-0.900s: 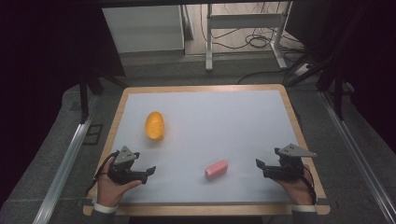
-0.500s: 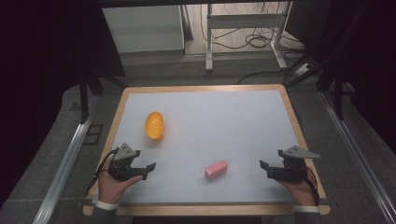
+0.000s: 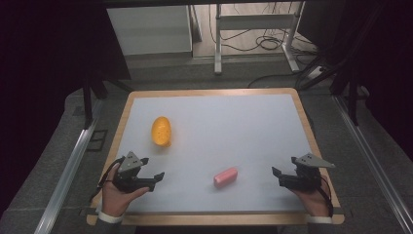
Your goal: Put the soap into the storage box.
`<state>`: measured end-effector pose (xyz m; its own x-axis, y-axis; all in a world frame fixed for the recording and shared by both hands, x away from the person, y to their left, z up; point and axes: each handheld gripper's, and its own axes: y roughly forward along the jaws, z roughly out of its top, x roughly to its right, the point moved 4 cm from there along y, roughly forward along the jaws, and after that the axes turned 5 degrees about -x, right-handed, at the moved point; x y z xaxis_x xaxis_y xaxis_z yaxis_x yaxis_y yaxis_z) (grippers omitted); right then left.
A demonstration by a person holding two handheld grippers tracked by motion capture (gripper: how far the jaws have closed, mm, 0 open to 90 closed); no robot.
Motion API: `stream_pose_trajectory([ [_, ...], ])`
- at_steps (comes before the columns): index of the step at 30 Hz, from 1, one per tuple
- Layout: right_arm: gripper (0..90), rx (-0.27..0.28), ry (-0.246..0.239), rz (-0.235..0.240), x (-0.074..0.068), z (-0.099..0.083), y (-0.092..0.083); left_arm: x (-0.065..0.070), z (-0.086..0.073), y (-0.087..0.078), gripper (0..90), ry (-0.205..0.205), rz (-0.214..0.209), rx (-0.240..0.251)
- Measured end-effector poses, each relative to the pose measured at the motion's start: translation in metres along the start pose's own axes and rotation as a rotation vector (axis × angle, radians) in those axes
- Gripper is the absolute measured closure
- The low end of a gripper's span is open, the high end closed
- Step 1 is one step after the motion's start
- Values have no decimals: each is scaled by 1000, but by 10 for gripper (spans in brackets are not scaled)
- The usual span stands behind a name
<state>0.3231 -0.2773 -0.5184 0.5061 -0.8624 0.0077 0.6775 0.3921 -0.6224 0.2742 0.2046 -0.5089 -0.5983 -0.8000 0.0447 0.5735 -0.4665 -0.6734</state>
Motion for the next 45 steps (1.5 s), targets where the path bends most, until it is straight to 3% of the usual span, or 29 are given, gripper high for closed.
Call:
stream_pose_trajectory([
  [9,151,-11,11,30,1,-1,5,4,4,3,234,-8,17,15],
  [20,151,-6,47,55,8,-1,10,23,22,1,215,57,-5,-15],
  [32,151,-20,17,57,3,-4,12,34,40,5,232,102,-31,-42],
  [39,151,-25,8,52,0,-4,12,37,43,9,234,89,-58,-43],
  [45,151,-27,11,49,1,-5,12,45,50,13,235,125,-67,-57],
])
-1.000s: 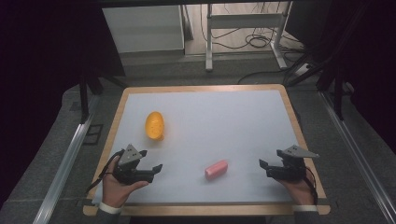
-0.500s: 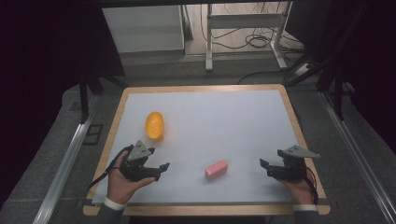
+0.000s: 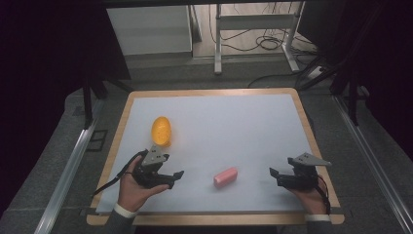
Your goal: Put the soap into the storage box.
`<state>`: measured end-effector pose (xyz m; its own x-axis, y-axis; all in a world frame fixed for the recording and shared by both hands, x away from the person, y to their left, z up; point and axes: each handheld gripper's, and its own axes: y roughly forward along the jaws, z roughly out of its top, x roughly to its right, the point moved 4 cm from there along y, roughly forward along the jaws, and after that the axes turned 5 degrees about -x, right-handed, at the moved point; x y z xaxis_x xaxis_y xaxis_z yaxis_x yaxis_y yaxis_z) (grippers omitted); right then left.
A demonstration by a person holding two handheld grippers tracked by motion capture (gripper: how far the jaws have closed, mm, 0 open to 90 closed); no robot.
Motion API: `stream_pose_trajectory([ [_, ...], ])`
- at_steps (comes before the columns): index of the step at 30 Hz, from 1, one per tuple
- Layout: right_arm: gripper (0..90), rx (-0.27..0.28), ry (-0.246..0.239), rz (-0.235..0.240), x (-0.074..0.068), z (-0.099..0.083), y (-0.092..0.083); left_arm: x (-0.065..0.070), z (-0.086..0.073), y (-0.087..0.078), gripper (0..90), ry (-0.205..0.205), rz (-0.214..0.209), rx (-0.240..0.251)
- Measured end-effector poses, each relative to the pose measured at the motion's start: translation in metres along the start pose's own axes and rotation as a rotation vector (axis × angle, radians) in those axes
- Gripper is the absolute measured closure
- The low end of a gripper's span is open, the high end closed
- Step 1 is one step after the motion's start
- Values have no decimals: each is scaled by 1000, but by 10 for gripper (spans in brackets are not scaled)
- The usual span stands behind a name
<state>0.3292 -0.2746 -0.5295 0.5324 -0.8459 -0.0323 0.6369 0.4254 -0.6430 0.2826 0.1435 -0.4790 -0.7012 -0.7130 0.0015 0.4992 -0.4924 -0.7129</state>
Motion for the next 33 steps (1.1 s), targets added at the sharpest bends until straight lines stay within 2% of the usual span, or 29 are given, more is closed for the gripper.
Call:
stream_pose_trajectory([
  [2,151,-1,-3,1,-1,0,0,1,1,1,237,-6,-18,5],
  [3,151,-4,-9,2,-2,1,0,1,1,2,241,2,12,-12],
  [5,151,-4,-8,3,-3,1,0,2,1,4,242,16,29,-26],
  [10,151,-17,-10,-4,-2,-1,3,12,8,10,242,48,-2,-47],
  [11,151,-18,-7,-5,-2,-2,4,16,12,13,241,59,-29,-56],
  [13,151,-18,-6,-6,-2,-2,4,17,13,14,242,63,-33,-61],
  [15,151,-23,-7,-4,-2,-2,4,22,18,19,244,77,-68,-74],
  [16,151,-23,-7,-4,-2,-2,4,22,18,19,245,77,-68,-74],
  [20,151,-25,-12,-2,-3,-3,6,25,22,28,246,79,-123,-86],
  [23,151,-24,-11,-3,-3,-3,6,26,23,31,247,80,-134,-93],
  [28,151,-26,-21,-1,-4,-3,8,32,30,34,247,110,-127,-102],
  [29,151,-26,-20,1,-4,-3,8,32,33,35,248,103,-151,-96],
  [30,151,-26,-20,1,-4,-3,8,32,33,35,248,103,-151,-96],
  [33,151,-29,-22,-2,-4,-4,8,31,36,38,254,76,-189,-90],
])
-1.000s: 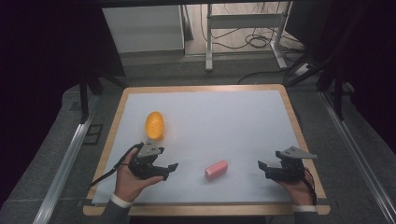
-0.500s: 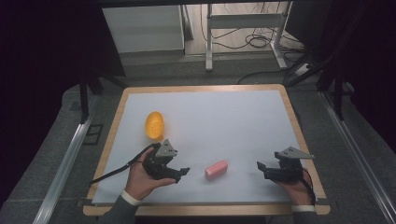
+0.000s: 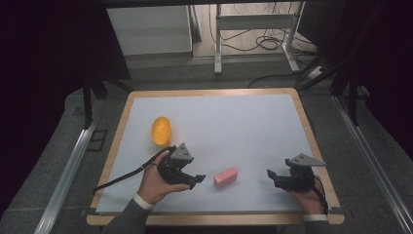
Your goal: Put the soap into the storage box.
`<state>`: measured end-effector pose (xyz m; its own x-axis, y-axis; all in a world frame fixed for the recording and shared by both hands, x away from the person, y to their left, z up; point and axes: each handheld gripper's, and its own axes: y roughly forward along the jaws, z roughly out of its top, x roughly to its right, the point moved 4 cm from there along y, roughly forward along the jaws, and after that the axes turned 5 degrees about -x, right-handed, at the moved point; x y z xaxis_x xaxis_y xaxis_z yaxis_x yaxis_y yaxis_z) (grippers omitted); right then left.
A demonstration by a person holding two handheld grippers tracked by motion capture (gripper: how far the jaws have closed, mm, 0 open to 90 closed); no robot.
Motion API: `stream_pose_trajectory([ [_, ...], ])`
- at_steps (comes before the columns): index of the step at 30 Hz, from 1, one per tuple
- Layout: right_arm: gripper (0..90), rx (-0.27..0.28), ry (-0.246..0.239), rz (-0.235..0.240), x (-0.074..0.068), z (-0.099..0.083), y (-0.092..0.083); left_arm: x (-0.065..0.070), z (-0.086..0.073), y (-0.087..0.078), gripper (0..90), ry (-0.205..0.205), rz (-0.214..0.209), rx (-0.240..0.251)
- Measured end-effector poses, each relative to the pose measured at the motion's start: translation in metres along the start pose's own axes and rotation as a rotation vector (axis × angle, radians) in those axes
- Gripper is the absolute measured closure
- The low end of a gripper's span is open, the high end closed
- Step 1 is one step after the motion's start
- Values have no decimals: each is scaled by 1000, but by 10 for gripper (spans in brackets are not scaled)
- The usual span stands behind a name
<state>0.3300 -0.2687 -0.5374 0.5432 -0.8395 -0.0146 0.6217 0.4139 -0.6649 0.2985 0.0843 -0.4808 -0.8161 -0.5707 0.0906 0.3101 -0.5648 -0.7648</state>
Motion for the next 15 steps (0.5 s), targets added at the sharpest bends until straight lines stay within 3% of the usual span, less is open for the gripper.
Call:
stream_pose_trajectory([
  [4,151,-2,3,2,0,-1,1,1,3,3,260,-4,-15,1],
  [9,151,-6,1,1,0,-1,2,10,19,10,276,41,-16,-28],
  [15,151,-13,0,-5,1,-2,3,11,27,20,286,27,-19,-77],
])
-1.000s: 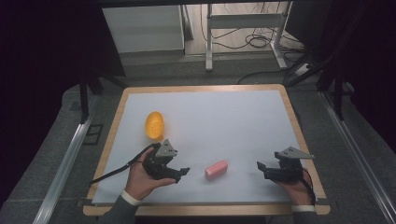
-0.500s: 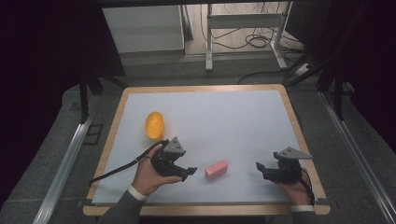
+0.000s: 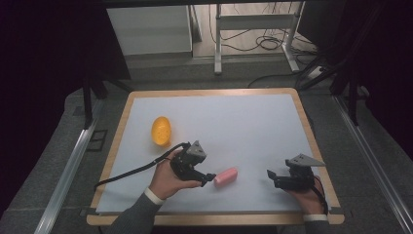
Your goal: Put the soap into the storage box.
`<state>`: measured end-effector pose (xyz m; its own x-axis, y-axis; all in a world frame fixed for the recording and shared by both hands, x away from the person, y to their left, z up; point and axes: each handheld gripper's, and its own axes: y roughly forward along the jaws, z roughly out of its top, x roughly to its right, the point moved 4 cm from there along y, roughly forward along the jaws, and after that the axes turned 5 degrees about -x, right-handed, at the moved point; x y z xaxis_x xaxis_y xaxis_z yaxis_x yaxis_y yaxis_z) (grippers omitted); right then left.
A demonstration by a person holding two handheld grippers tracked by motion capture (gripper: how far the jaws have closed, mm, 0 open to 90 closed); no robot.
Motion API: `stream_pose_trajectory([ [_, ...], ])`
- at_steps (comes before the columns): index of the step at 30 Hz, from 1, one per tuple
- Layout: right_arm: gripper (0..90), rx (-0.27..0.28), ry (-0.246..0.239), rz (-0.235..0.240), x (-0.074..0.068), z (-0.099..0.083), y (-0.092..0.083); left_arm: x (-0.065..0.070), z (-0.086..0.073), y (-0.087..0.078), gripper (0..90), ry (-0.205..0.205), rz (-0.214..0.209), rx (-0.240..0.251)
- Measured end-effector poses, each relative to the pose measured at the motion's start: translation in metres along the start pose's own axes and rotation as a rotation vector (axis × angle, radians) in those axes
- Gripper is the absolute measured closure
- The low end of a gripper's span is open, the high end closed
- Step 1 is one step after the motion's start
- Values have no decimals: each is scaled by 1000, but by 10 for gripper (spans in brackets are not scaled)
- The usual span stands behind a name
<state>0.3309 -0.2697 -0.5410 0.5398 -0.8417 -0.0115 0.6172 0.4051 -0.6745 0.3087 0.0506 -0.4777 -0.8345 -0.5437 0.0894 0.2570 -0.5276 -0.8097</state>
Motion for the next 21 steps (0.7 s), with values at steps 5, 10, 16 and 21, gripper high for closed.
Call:
stream_pose_trajectory([
  [5,151,-11,7,-10,2,-1,1,1,4,10,283,-13,-33,-13],
  [10,151,-17,7,-14,4,-2,1,1,4,19,280,-15,-57,-36],
  [16,151,-15,13,-16,5,-2,0,0,7,24,277,-22,-86,-53],
  [21,151,-21,9,-15,5,-2,2,-2,7,28,277,-26,-90,-69],
])
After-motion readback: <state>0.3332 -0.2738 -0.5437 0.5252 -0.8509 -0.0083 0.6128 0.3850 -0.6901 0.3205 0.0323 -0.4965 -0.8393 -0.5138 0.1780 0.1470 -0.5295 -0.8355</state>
